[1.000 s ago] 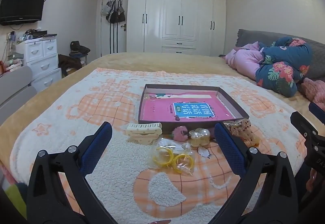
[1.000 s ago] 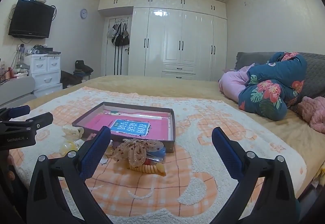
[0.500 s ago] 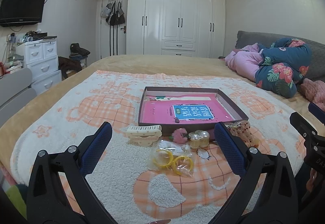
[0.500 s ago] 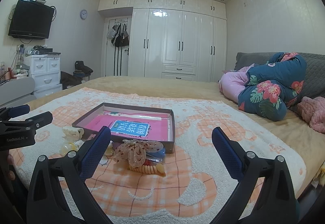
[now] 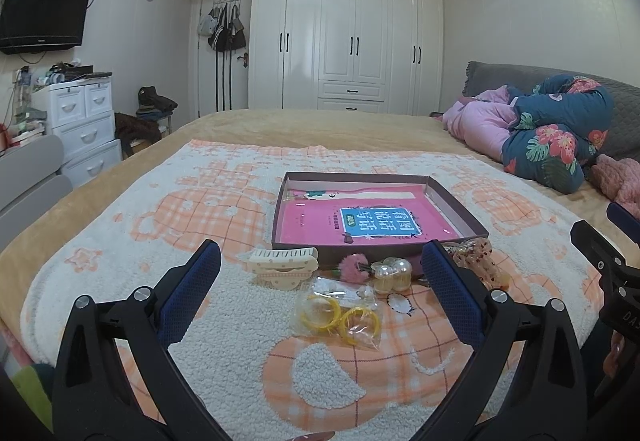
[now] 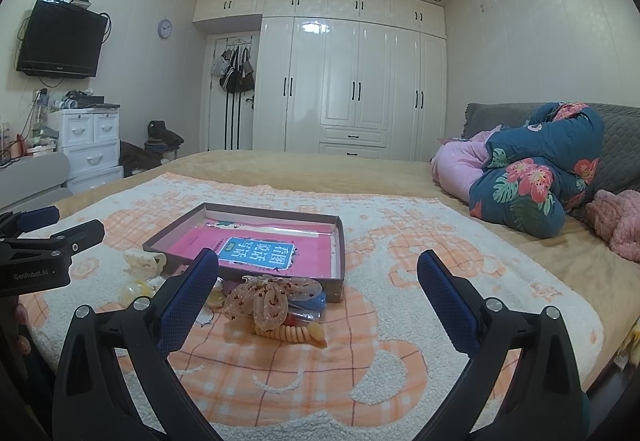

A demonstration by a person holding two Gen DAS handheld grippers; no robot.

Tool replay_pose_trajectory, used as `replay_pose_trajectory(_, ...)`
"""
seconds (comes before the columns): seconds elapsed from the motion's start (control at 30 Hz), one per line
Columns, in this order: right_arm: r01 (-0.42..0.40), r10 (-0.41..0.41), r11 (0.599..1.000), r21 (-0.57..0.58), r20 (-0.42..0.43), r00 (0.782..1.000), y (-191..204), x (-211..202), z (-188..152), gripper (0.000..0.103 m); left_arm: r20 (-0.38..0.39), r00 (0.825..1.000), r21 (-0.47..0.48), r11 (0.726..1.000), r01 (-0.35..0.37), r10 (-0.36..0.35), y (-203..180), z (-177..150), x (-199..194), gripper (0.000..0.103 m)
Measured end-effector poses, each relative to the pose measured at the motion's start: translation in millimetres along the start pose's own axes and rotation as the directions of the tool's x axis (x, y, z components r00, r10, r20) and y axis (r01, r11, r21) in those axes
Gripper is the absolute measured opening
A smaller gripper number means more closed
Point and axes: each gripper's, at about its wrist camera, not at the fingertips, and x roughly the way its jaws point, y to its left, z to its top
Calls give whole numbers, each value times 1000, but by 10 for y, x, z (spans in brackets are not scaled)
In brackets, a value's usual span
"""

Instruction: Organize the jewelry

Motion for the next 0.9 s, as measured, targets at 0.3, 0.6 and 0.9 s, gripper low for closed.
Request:
replay_pose_trajectory(0.3,-1,1,1000,1,1,1000,1,-1,6,97,2,1000,0,1000,-1,1,-2,-1,-4,92)
replay_pose_trajectory(0.6,-3,3,1000,0,3,1000,11,-13,22,97,3,1000,1,1000,0,0,3,0,-2,92)
replay_pose_trajectory(0.9,-14,14,1000,-6,2,1000,40,-14,21,97,2,1000,0,1000,2,-2,0,4,-8,92)
